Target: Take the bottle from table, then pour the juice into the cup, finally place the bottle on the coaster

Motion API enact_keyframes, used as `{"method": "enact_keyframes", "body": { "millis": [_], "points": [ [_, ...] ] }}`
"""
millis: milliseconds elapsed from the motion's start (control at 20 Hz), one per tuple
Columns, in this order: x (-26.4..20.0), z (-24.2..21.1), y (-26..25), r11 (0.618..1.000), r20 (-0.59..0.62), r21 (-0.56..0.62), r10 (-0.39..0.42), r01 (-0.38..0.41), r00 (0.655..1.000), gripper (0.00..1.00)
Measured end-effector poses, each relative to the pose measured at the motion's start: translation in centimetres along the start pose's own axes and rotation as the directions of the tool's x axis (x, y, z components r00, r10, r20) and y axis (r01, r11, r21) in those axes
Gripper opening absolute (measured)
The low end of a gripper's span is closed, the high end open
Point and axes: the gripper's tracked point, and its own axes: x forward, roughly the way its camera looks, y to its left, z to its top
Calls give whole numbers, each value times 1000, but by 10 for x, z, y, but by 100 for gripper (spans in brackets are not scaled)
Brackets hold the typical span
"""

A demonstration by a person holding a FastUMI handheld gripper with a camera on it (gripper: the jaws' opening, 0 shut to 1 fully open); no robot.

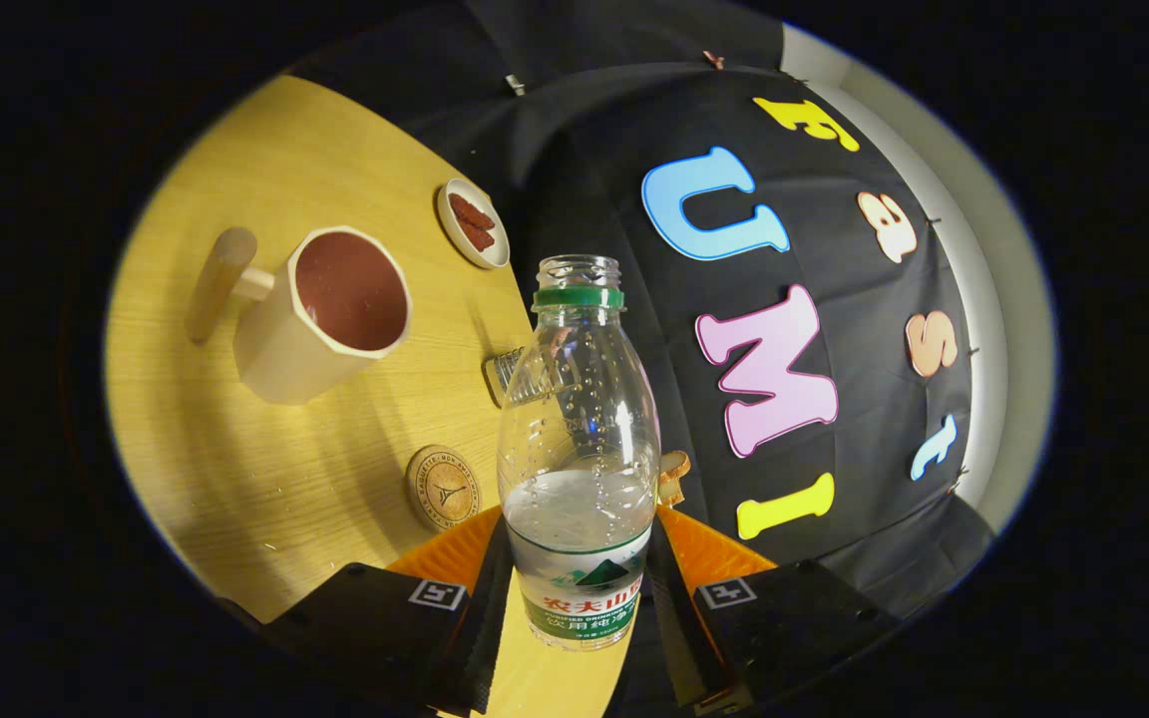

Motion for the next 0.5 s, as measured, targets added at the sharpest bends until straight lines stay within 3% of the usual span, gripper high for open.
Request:
{"method": "enact_keyframes", "body": {
  "millis": [500],
  "points": [
    [8, 3, 17, 966, 5, -255, 57, -54, 998, 69]
  ]
}}
